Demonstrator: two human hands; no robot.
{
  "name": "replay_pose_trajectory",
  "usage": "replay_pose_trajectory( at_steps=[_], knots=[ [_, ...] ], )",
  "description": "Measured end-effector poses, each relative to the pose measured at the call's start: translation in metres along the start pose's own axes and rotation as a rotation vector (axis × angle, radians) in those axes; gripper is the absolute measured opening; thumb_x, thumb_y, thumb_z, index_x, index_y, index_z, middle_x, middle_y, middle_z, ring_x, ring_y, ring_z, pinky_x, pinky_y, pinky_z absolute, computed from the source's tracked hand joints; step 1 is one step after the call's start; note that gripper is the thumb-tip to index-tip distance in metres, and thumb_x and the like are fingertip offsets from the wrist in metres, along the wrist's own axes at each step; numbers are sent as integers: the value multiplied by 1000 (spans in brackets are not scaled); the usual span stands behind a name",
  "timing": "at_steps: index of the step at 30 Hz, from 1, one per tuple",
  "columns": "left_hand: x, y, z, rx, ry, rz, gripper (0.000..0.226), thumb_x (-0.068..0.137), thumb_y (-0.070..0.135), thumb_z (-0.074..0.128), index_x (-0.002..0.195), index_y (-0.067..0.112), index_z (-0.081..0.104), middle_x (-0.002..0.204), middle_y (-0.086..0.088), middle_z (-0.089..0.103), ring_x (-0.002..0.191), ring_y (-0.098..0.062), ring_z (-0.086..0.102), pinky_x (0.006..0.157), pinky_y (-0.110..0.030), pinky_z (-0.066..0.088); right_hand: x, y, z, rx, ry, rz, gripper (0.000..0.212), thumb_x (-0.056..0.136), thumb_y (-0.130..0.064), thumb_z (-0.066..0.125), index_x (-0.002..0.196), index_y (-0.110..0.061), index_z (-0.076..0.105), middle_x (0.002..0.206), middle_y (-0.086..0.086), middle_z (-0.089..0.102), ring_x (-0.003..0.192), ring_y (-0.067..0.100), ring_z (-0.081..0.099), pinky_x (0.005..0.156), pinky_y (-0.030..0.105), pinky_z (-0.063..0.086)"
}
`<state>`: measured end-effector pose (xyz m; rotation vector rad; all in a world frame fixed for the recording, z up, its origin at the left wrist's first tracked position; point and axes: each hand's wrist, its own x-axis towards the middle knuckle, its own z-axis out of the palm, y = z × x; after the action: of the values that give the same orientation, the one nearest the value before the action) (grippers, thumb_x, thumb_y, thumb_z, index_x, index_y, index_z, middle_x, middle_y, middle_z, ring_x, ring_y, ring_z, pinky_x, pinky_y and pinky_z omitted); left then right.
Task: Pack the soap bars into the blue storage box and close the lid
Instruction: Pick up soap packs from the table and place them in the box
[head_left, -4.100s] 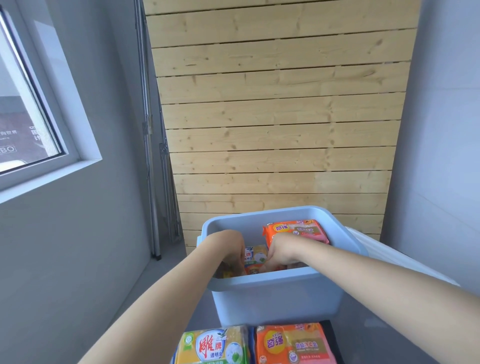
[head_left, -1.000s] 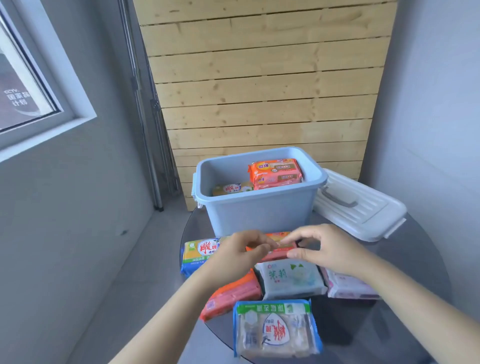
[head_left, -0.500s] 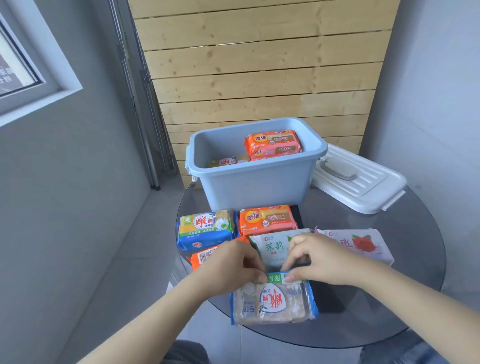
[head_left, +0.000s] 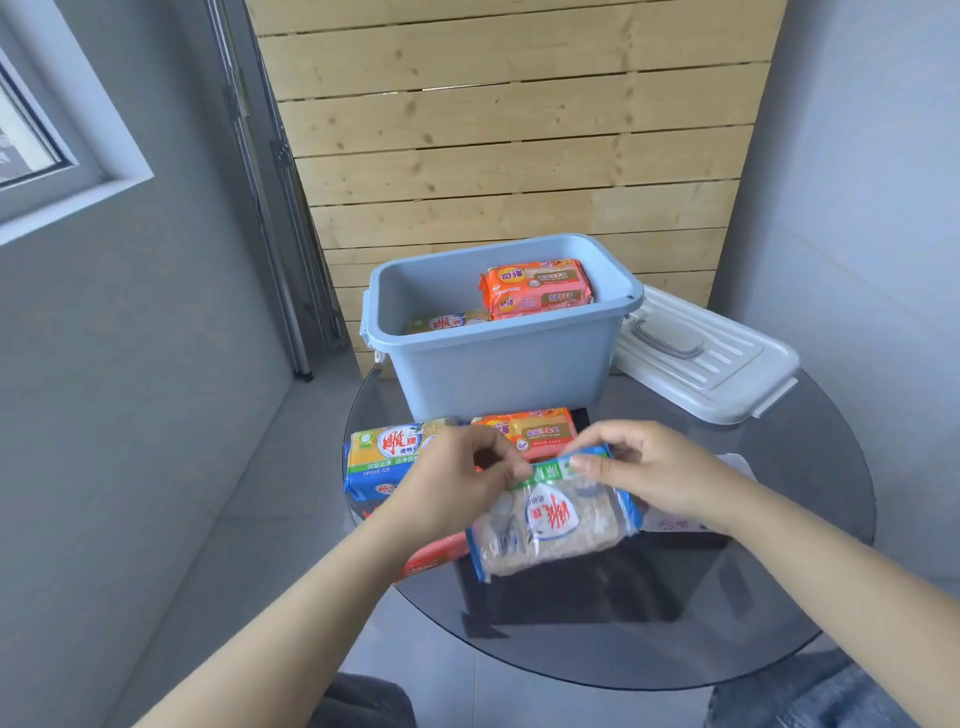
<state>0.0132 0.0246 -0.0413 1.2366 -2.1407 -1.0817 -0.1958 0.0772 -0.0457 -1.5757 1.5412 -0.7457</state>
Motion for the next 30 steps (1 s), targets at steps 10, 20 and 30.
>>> replay_pose_trajectory(
  at_steps=[10,20,30],
  knots=[
    [34,25,25,-196,27,-17,11,87,29,66,76,32,66,78,11,69,72,-2,63,71,-20,52,-12,14,-30,357,264,125,14,89,-17,60,101,-25,62,98,17,72,85,25,69,84,44,53],
    [42,9,26,-5,97,-347,32,90,33,58,94,3,66,96,-18,72,76,-26,61,64,-28,42,31,30,-14,418,345,215,25,91,-25,59,112,-13,57,105,3,68,88,14,67,72,21,56],
    [40,-1,18,52,119,-398,19,90,17,52,74,8,48,65,-1,44,56,-16,35,51,-26,27,58,21,-3,5,187,140,24,93,-30,53,111,-23,66,104,-5,69,98,14,62,76,25,40]
  ],
)
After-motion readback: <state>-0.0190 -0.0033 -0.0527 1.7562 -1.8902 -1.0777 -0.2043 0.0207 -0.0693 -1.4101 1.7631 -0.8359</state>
